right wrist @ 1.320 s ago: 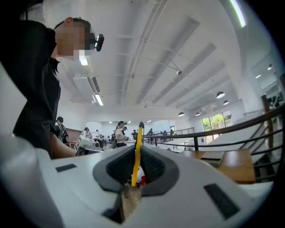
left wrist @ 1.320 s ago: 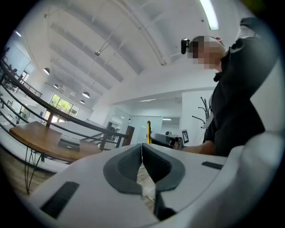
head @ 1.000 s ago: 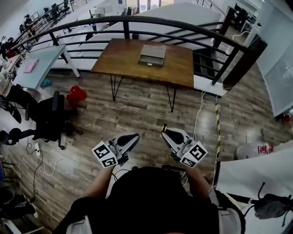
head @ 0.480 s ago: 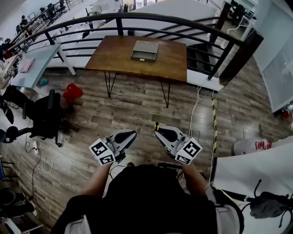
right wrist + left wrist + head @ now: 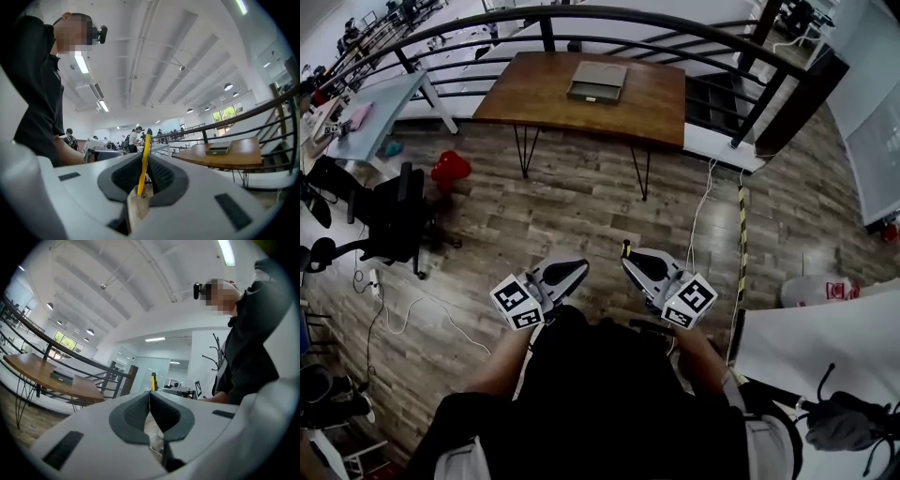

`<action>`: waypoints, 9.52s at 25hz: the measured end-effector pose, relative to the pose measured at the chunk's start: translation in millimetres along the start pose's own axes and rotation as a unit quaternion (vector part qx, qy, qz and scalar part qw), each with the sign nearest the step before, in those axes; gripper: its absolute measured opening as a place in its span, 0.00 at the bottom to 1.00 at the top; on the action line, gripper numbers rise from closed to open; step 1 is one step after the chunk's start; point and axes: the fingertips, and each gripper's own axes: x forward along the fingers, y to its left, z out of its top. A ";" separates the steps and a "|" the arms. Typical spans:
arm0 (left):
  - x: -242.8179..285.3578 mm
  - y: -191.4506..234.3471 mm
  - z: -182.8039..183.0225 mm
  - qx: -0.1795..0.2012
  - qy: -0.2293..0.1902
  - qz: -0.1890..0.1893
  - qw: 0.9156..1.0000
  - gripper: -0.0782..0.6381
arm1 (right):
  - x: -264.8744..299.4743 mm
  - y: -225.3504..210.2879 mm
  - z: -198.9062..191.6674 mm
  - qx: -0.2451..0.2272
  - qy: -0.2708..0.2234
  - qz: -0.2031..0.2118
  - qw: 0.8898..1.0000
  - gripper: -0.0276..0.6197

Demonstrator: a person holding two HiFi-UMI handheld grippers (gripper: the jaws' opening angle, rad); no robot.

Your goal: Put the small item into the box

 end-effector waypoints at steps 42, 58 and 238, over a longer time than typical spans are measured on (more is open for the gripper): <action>89.4 260.6 66.7 -0.046 -0.052 0.014 0.997 0.13 | 141.2 -232.7 36.9 0.008 0.035 -0.048 0.998 0.12; 138.8 346.8 77.0 -0.061 -0.051 0.043 0.996 0.13 | 196.1 -315.3 54.5 0.013 0.037 0.005 0.999 0.12; 165.5 746.0 152.5 -0.084 -0.016 0.098 0.992 0.13 | 549.8 -710.9 -68.1 -0.092 0.414 -0.020 0.905 0.15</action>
